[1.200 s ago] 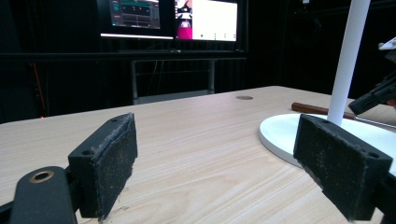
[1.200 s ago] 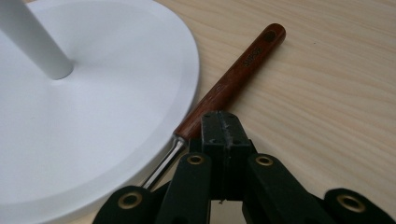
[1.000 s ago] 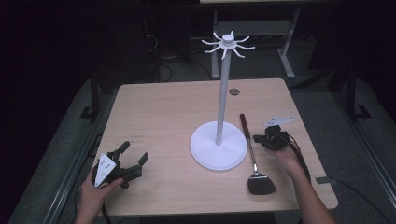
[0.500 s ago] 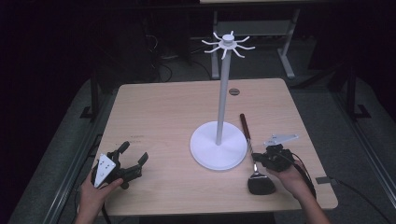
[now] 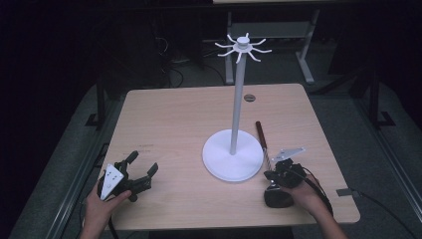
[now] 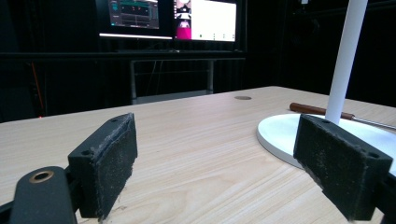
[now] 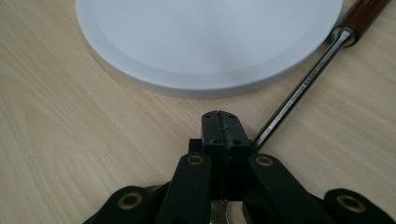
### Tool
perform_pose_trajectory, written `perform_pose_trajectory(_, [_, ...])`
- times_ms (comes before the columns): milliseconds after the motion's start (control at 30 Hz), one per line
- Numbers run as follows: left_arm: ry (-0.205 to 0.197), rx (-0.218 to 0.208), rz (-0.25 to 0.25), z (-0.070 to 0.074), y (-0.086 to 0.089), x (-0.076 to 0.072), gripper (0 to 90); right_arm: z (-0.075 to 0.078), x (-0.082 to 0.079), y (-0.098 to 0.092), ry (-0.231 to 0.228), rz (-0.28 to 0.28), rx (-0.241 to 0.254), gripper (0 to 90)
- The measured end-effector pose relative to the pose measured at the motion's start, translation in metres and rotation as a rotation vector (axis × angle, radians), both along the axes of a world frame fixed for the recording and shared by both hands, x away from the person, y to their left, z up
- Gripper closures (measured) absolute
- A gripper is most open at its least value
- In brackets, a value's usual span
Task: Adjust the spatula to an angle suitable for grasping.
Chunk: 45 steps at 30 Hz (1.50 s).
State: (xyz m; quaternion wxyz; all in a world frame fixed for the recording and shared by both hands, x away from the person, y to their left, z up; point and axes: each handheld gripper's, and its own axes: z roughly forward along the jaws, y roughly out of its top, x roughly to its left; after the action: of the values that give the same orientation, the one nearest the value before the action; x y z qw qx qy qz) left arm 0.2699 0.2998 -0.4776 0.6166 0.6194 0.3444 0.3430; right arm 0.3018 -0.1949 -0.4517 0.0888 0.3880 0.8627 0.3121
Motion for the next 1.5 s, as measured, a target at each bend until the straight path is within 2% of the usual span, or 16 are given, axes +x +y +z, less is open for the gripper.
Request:
perform_pose_trajectory(33, [-0.001, 0.0, 0.0, 0.0, 0.0, 0.0, 12.8, -0.002, 0.001, 0.0, 0.014, -0.003, -0.007, 89.9])
perform_pose_trajectory(333, [0.0, -0.001, 0.0, 0.0, 0.0, 0.0, 12.8, -0.005, 0.002, 0.001, 0.036, -0.006, -0.025, 89.9])
perform_pose_trajectory(600, [0.0, 0.002, 0.0, 0.0, 0.0, 0.0, 12.9, -0.005, 0.003, 0.0, 0.038, -0.016, -0.037, 89.9])
perform_pose_trajectory(800, [0.0, 0.001, -0.001, 0.0, 0.0, 0.0, 12.9, -0.005, 0.005, -0.006, 0.031, -0.025, -0.043, 89.9])
perform_pose_trajectory(1500, [-0.002, 0.0, -0.001, 0.0, -0.001, 0.0, 12.9, -0.005, 0.012, -0.039, 0.048, -0.128, -0.041, 90.0])
